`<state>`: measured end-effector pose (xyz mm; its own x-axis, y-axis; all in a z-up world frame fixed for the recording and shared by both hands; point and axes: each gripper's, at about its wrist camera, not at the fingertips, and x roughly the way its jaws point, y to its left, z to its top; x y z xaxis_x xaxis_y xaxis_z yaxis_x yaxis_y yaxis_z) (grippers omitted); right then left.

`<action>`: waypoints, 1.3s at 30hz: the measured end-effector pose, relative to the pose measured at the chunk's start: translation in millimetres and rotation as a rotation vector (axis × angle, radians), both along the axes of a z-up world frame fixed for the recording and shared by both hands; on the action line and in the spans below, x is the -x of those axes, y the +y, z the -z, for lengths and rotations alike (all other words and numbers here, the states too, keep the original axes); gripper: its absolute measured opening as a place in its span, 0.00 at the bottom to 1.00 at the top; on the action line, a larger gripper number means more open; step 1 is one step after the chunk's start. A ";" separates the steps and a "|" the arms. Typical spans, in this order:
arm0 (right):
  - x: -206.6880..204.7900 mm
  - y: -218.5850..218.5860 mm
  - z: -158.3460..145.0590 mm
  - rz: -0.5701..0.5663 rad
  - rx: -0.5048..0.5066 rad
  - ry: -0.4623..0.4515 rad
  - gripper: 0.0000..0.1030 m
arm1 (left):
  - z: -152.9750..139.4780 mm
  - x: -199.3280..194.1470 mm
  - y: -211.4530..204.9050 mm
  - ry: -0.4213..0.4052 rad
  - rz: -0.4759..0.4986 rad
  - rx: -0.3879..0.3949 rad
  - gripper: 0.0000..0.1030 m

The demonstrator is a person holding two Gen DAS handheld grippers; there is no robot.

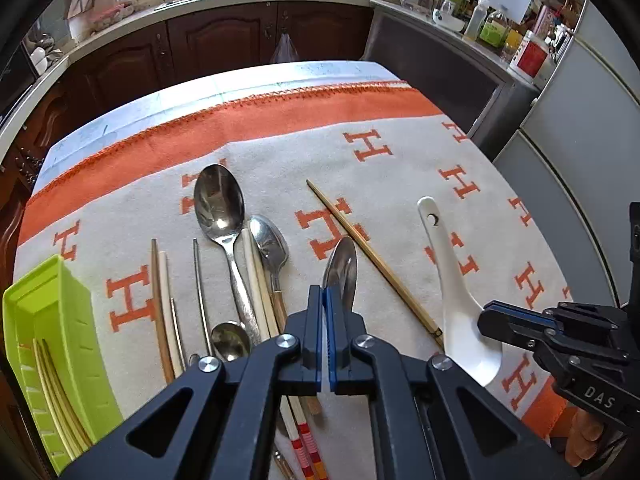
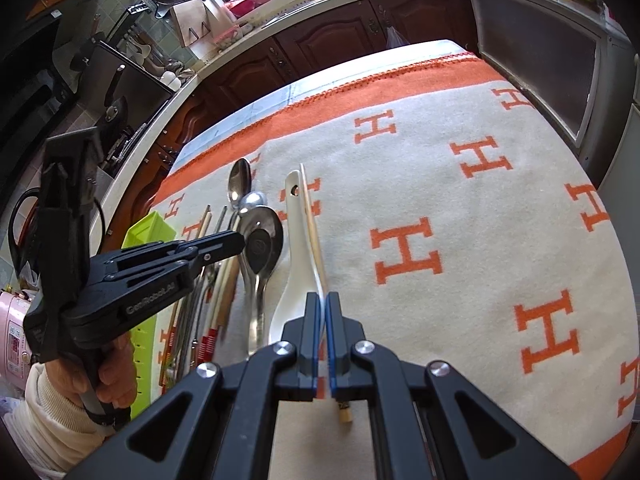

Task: Organize utensils
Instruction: 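Grasp the steel soup spoon with the left tool while the right tool holds the white spoon, then carry the white spoon and steel spoon with both tools over the green tray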

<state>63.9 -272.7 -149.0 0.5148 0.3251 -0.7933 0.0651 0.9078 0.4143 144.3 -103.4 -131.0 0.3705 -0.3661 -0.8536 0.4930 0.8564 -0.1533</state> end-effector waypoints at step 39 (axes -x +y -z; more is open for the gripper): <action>-10.5 283.5 -1.6 -0.564 0.114 0.175 0.08 | -8.0 93.8 236.2 -0.030 -0.366 -0.107 0.06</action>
<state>74.4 10.9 -147.4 0.1458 0.4181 -0.8966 -0.3813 0.8600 0.3391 50.5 132.8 -123.0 0.4859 -0.1145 -0.8665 0.1548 0.9870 -0.0436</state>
